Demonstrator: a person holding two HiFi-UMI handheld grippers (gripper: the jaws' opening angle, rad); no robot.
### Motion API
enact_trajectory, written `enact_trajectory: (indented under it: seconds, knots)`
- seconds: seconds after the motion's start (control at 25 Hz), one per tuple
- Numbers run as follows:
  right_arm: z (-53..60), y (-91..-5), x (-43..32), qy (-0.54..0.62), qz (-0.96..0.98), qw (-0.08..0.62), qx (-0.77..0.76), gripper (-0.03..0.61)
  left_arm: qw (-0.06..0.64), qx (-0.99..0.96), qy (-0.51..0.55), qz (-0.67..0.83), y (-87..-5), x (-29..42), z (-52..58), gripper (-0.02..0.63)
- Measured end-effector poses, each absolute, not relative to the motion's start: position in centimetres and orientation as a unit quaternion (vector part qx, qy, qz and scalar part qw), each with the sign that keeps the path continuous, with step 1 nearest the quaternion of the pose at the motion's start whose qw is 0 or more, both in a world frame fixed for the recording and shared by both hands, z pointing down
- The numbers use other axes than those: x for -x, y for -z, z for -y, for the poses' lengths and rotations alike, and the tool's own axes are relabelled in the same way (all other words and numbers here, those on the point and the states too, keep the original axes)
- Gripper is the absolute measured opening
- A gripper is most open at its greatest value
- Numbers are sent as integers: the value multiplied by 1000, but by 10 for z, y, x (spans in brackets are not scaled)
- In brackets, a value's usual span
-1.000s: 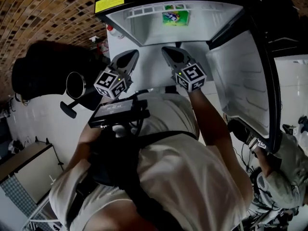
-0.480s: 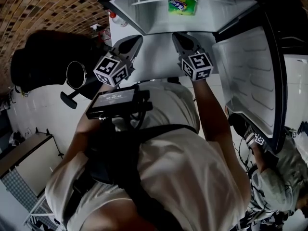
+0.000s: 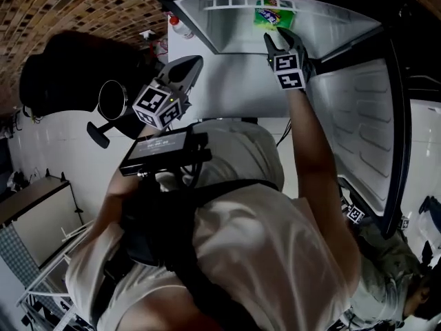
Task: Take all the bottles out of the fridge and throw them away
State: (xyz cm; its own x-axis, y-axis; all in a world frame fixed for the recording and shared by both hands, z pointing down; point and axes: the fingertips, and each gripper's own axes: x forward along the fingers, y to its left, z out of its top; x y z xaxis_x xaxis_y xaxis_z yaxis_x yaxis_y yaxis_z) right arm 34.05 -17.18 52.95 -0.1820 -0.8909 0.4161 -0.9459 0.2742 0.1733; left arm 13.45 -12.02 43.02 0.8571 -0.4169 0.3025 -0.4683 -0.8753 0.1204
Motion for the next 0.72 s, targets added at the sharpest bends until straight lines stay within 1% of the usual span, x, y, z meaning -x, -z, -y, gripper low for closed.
enact_trajectory:
  seconds: [0.12,0.2,0.28,0.32,0.64,0.72]
  knots:
    - [188,-547,-354,3,739,330,-588,167,96,-955,-135,246,-431,-127,119,0]
    - [196,-554,-361,36,723,378,-577,167,98,-953,-133,254,-430,-122,120,0]
    - [207,-563,-359,53,719,410,-558,176,101,-949,-131,270,-429,-112,122,0]
    - [212,-567,-357,58,719,421,-550,187,102,-946,-132,278,-429,-107,122,0]
    - [229,-587,-364,60,703,467,-532,182,107,-937,-135,305,-433,-85,124,0]
    - [230,-585,-366,65,700,470,-533,128,107,-937,-136,304,-433,-84,125,0]
